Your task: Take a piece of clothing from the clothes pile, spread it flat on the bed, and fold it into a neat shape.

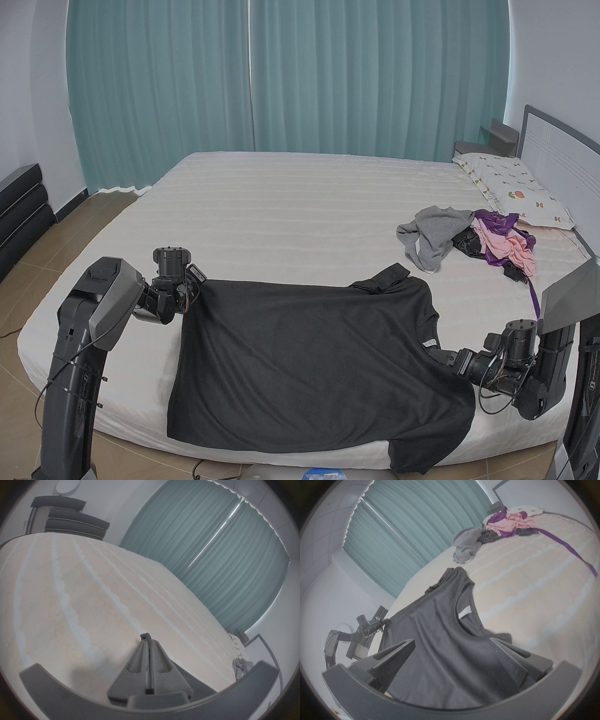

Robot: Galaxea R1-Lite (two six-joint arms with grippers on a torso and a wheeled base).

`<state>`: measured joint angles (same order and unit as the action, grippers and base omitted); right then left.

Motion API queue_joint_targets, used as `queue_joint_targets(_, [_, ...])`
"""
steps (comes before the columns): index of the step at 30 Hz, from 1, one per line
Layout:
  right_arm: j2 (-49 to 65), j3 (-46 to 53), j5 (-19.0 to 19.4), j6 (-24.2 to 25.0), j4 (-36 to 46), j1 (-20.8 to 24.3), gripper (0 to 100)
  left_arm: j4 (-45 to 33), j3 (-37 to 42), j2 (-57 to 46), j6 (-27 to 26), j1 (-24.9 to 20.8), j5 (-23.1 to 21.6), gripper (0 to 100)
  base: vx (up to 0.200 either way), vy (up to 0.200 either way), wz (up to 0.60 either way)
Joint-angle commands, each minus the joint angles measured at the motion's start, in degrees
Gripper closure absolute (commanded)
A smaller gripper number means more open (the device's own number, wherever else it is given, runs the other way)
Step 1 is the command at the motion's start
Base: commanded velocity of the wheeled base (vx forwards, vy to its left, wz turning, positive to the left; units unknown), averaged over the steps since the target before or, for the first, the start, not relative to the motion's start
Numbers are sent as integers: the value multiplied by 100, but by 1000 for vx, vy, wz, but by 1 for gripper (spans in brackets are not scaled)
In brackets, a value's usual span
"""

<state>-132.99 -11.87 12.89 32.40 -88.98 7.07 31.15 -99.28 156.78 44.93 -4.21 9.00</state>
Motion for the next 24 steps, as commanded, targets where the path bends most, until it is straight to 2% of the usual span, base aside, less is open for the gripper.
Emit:
queue_joint_targets(1, [-210,-650,-111,-23,-67,-30,0,58,-171,-16,112,-1,129,100,0,0,0])
queue_joint_targets(4, [-324,-1256,-199,-41,267,-92,0,172,-171,-60,156,51,129,100,0,0,0])
queue_joint_targets(5, [-359,-1801,-427,-41,786,-109,0,216,-188,-104,165,95,129,100,0,0,0])
queue_joint_targets(7, [-403,-2416,-577,-32,1366,-109,0,225,-197,-139,165,113,120,100,0,0,0])
queue_joint_targets(14, [-931,-4306,-603,-41,2798,-101,0,216,-118,-69,165,69,129,100,0,0,0])
queue_joint_targets(16, [-1080,-4912,-594,-41,3440,-136,0,225,-109,-60,174,69,137,100,0,0,0])
queue_joint_targets(24, [-1704,-6389,-638,-85,4600,-215,0,269,-135,-69,411,87,155,100,0,0,0])
